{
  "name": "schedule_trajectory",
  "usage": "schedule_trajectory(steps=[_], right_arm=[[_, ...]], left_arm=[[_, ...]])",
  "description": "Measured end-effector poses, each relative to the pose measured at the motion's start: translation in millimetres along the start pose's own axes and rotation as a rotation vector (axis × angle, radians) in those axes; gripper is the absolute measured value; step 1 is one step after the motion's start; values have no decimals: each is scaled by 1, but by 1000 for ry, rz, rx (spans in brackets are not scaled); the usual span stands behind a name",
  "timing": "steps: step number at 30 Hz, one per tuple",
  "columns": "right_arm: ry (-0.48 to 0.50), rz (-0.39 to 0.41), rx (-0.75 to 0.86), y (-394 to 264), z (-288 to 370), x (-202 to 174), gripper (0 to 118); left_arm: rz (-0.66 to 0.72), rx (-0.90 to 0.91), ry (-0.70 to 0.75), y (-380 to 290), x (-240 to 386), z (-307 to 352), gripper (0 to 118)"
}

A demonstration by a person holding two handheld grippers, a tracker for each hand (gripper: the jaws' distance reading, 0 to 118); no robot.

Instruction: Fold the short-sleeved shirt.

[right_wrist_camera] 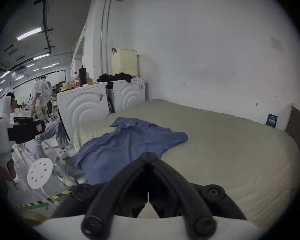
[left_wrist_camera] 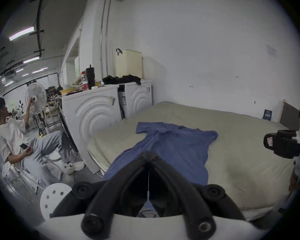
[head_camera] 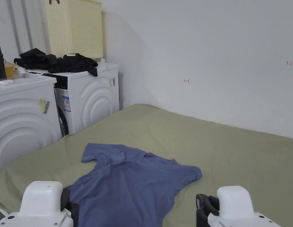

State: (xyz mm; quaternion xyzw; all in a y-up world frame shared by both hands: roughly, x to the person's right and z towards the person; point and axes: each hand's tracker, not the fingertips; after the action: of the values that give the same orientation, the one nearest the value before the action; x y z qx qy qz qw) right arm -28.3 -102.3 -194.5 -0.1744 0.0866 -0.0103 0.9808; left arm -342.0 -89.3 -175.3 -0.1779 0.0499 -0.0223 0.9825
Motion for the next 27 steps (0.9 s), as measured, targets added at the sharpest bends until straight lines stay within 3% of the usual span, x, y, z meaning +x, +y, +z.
schedule_trajectory(steps=[8, 11, 15, 17, 18, 19, 20, 21, 27], right_arm=[[-149, -26, -25, -1, -13, 69, 1], [-191, -68, -46, -3, -26, 97, 1], [-259, -83, -120, -16, -44, 129, 1], [-287, -91, -155, -26, -50, 144, 1], [-303, -101, -166, -32, -52, 150, 1], [-315, -123, -175, -38, -54, 156, 1], [-326, -143, -189, -43, -56, 162, 1], [-327, -167, -204, -49, -57, 168, 1], [-345, -201, -263, -75, -59, 187, 1]], left_arm=[[-136, -127, -122, 45, 36, -112, 0], [-115, -189, -274, 77, 54, -182, 0], [-223, -409, -411, 112, 95, -297, 1], [-273, -577, -490, 118, 117, -352, 24], [-269, -633, -492, 116, 128, -374, 44], [-253, -690, -504, 113, 138, -396, 83], [-251, -733, -521, 107, 146, -413, 103], [-243, -740, -523, 99, 155, -427, 110], [-219, -801, -480, 52, 183, -484, 110]])
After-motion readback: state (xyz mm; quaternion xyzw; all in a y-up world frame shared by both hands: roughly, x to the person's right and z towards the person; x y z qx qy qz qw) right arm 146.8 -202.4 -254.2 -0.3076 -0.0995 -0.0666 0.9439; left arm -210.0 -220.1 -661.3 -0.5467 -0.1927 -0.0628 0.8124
